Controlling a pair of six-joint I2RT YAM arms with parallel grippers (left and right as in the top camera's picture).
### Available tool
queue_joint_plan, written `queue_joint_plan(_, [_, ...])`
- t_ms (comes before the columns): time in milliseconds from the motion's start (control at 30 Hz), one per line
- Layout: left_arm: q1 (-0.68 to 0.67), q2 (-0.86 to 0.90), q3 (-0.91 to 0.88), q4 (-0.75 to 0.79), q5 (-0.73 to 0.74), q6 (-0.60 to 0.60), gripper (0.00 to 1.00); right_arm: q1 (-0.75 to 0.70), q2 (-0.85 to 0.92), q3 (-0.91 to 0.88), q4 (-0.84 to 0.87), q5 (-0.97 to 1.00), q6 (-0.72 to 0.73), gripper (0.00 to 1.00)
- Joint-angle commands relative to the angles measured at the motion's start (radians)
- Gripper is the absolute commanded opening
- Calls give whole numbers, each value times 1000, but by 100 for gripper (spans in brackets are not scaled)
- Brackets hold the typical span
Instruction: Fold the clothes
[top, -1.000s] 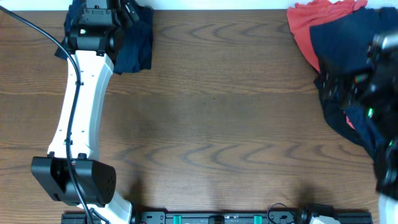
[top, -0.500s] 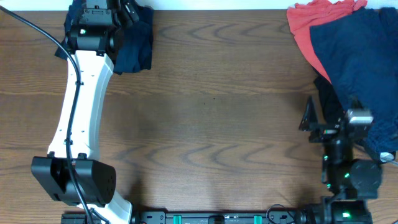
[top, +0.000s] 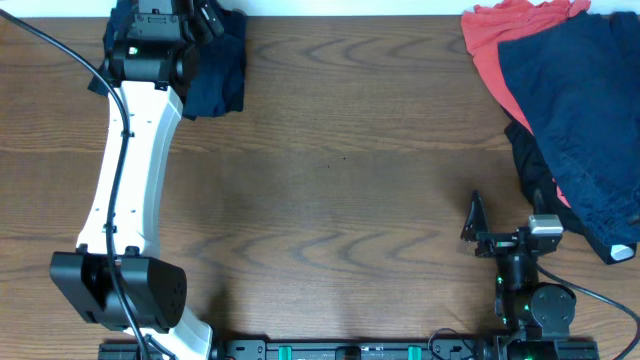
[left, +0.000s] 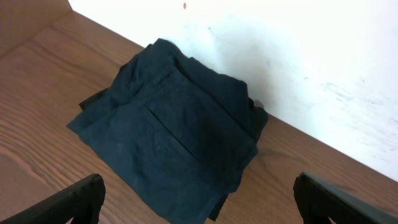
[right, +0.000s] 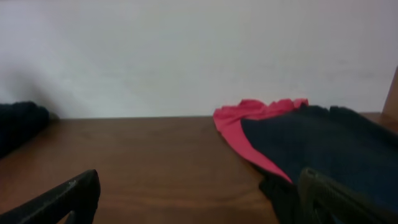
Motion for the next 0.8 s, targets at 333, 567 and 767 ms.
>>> queue_joint_plan(333, [-1,8,6,-3,6,10,98,8,-9,-5,-140,-11,-15,99])
queue_joint_plan(567, [-1,8,6,-3,6,10,98,8,-8,-5,-139,-11,-16,99])
queue_joint_plan(767, [-1,8,6,-3,6,10,98,8,-8,-5,-139,-11,-16,99])
